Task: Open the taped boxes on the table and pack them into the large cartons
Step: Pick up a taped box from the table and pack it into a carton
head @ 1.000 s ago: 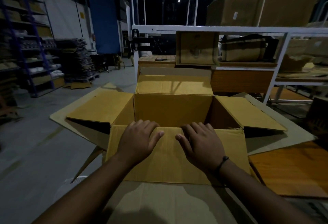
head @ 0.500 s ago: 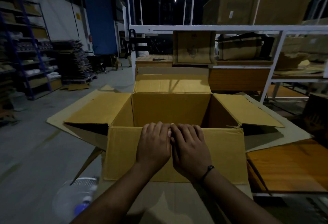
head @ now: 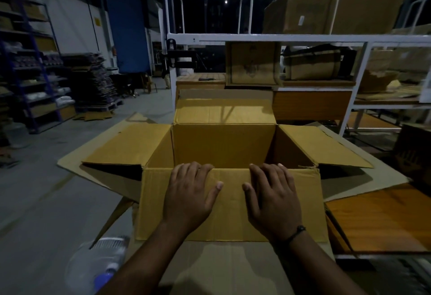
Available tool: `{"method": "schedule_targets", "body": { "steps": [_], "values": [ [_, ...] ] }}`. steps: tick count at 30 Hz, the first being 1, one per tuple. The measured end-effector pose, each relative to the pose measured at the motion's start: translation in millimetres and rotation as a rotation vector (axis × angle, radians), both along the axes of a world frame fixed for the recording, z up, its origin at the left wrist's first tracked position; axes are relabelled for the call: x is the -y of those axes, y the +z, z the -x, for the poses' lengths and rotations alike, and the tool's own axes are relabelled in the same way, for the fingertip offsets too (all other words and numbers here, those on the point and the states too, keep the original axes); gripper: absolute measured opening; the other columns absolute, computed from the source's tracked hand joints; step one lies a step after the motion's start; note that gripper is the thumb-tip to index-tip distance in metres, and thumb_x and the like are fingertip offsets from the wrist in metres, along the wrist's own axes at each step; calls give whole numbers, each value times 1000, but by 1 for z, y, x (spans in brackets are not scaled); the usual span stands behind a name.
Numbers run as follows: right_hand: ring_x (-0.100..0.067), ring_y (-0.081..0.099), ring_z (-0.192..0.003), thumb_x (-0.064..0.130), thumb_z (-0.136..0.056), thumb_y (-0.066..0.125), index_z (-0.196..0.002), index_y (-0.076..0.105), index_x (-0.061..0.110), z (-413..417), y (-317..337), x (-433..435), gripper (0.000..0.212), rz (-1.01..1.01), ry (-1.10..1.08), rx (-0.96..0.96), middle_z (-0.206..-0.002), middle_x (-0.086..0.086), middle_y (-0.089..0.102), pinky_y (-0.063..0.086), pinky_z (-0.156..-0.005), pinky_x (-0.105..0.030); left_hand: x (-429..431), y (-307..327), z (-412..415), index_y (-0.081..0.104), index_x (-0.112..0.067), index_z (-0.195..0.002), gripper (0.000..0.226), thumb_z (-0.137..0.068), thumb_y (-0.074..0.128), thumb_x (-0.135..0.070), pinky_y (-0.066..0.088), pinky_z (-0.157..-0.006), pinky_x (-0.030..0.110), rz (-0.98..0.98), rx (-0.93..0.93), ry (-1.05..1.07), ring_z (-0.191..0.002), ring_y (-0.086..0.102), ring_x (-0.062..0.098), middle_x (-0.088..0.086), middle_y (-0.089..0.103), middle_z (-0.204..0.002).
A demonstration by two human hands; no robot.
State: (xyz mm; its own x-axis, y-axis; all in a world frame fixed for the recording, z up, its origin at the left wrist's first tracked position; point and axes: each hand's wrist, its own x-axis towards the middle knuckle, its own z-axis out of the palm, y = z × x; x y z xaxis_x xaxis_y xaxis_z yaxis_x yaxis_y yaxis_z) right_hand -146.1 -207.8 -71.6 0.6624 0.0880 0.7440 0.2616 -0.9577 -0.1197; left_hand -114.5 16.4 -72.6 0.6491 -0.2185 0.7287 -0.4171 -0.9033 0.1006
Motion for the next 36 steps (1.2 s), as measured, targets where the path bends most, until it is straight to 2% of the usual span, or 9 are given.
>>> {"method": "schedule_targets", "body": {
  "steps": [6,8,11,16,19,22,28,36],
  "values": [
    [-22,51,-127,45,-99,50,-137,57,17,-1,1,2,48,9,1,5,-131,-6,60,27,-119,-47,-1,1,0,55,-26,-132,47,-102,41,-60,29,-118,41,-18,-12,-5,-118,51,19,-4,57,-121],
    [-21,51,-126,48,-97,50,-133,60,18,-3,2,10,48,-44,-49,12,-127,-4,61,27,-118,-48,-7,1,-2,55,-28,-133,49,-101,42,-63,28,-119,43,-20,-15,-2,-120,51,19,-3,57,-123],
    [-21,52,-121,49,-96,49,-123,63,18,-4,2,26,43,-138,-127,39,-119,-3,62,28,-118,-46,-17,0,-3,55,-28,-131,51,-100,42,-66,29,-118,42,-6,-15,15,-118,51,20,-4,56,-120],
    [-23,53,-118,45,-97,50,-117,64,18,-5,1,28,37,-126,-152,46,-116,-4,61,29,-116,-46,-16,0,-2,56,-26,-127,49,-100,42,-64,29,-114,41,-19,0,23,-111,51,20,-4,54,-113],
    [-23,52,-120,46,-97,49,-120,64,17,-4,0,28,40,-140,-162,37,-118,-5,60,26,-118,-45,-17,-1,-1,56,-26,-124,47,-99,41,-64,31,-110,40,-3,-1,31,-109,50,20,-4,53,-111],
    [-26,48,-127,49,-97,48,-126,62,17,0,2,18,45,-138,-168,-15,-125,-6,59,24,-119,-50,-12,1,-1,56,-27,-121,45,-100,41,-63,34,-107,41,19,-16,62,-107,50,19,-5,53,-110],
    [-28,36,-139,56,-99,40,-144,48,23,7,6,-43,56,-42,-59,-133,-141,-4,49,18,-122,-51,-2,2,-2,58,-24,-116,43,-101,38,-58,37,-105,43,41,-31,125,-104,51,20,-2,55,-107],
    [-29,43,-132,52,-100,42,-140,54,21,6,4,-54,52,-44,-37,-114,-136,-5,54,23,-119,-50,0,3,0,59,-24,-113,39,-101,40,-56,39,-100,42,58,-27,128,-100,50,19,-3,55,-105]
  ]
}}
